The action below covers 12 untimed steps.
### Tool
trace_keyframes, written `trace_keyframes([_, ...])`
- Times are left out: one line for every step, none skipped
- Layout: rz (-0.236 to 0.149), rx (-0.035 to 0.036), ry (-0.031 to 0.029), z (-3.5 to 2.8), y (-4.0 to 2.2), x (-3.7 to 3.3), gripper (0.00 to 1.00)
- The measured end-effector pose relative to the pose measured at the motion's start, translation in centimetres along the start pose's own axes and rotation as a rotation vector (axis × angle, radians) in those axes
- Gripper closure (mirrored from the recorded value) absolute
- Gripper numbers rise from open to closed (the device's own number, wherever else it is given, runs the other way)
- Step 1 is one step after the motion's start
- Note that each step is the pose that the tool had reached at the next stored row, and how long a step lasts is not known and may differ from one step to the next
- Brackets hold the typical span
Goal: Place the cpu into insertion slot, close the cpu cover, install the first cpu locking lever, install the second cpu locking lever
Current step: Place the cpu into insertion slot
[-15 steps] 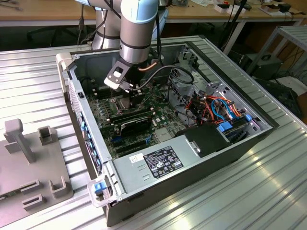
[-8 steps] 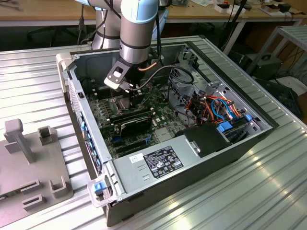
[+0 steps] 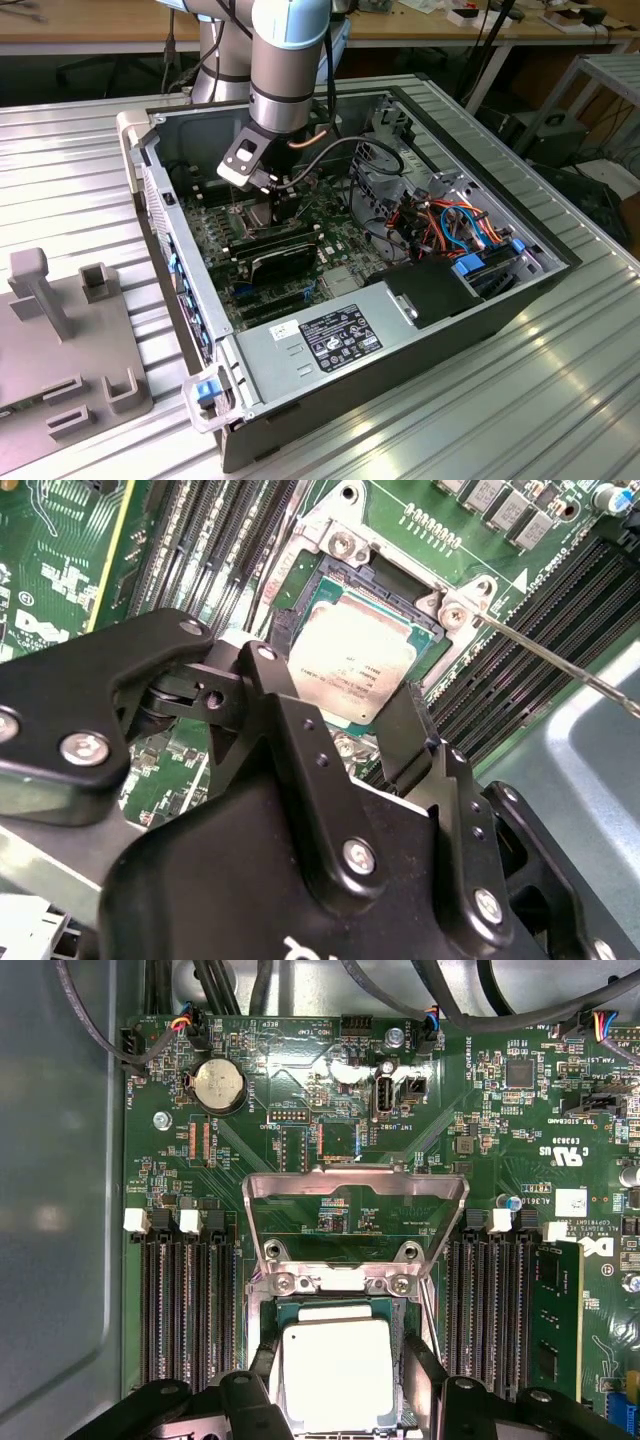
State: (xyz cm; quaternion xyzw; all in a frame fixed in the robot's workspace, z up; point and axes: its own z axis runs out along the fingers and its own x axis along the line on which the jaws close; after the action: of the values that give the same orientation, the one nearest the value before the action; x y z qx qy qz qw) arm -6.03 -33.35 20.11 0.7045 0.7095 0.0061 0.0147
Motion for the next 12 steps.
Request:
trace_keyframes([0.000, 0.0000, -0.0001, 0.00, 0.00, 0.00, 0.39])
trace_keyframes([0.003, 0.0001, -0.0001, 0.00, 0.00, 0.00, 0.39])
trace_keyframes([0.006, 0.0001, -0.0003, 0.00, -0.01, 0.00, 0.39])
trace_keyframes([0.008, 0.0001, -0.0002, 0.00, -0.04, 0.00, 0.39])
trace_keyframes([0.008, 0.0000, -0.0001, 0.01, -0.10, 0.01, 0.39])
trace_keyframes([0.008, 0.0000, -0.0002, 0.00, -0.10, 0.00, 0.39])
trace_keyframes([0.008, 0.0001, -0.0003, 0.00, -0.11, 0.00, 0.39])
trace_keyframes([0.008, 0.0001, -0.0003, 0.00, -0.11, 0.00, 0.39])
trace_keyframes([0.008, 0.0001, -0.0003, 0.00, -0.11, 0.00, 0.39])
trace_keyframes([0.008, 0.0001, -0.0002, 0.00, -0.11, 0.00, 0.39])
trace_keyframes([0.008, 0.0004, 0.0003, 0.00, -0.12, 0.01, 0.41])
trace_keyframes([0.008, 0.0002, 0.0003, 0.00, -0.12, 0.01, 0.41])
